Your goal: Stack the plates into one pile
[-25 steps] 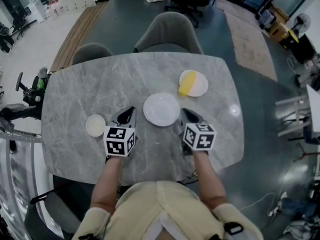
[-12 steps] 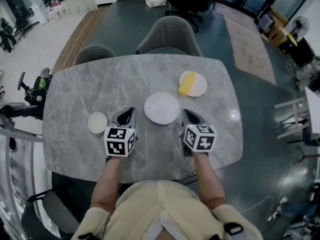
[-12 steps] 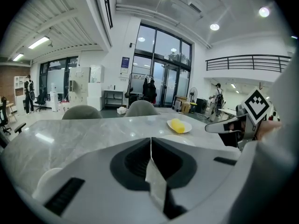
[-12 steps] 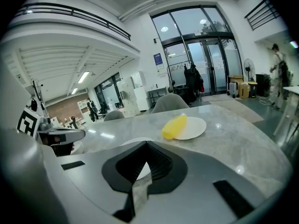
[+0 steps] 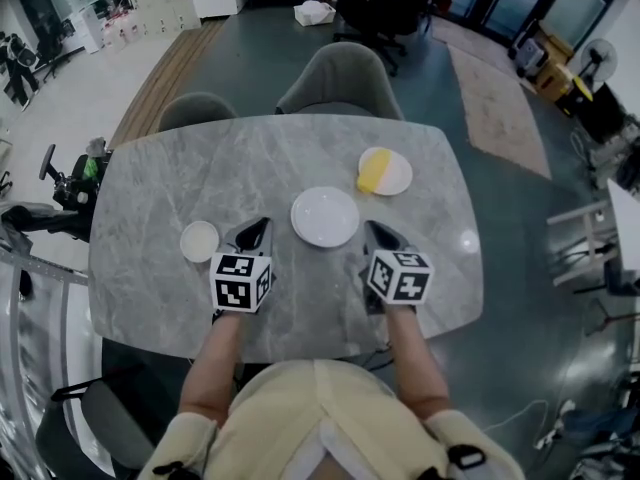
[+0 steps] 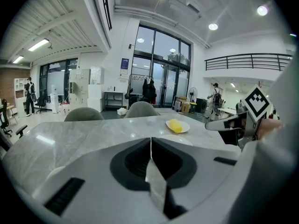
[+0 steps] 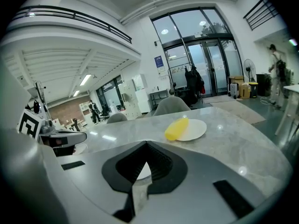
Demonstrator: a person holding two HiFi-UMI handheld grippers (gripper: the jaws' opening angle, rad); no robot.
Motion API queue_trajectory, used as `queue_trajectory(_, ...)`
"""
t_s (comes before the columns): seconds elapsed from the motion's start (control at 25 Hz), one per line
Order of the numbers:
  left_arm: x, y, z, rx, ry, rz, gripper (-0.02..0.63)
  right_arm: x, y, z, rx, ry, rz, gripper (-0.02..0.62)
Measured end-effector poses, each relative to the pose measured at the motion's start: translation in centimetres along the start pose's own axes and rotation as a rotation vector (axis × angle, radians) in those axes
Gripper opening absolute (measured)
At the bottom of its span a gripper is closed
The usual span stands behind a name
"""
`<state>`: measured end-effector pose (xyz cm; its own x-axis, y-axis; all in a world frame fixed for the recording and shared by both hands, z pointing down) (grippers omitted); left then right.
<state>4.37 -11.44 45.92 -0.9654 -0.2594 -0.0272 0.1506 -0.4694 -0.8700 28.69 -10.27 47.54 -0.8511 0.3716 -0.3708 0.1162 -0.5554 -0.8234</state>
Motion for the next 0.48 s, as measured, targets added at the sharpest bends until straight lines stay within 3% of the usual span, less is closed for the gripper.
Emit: queue_trajectory(0.48,-0.6,-0.1,-3.6,-0.01,0.011,-0.005,0.009,2.1,0.2,-2.3,0.002,0.021,-0.029,0.003)
Point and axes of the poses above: the fingertips, and each gripper's own axes: z forward along the fingers, x to its left, y out of its top, the point moved 4 cm from there along -z, backward along the fingers, and after that the axes turned 14 degrees about y, right-handed, at the moved point
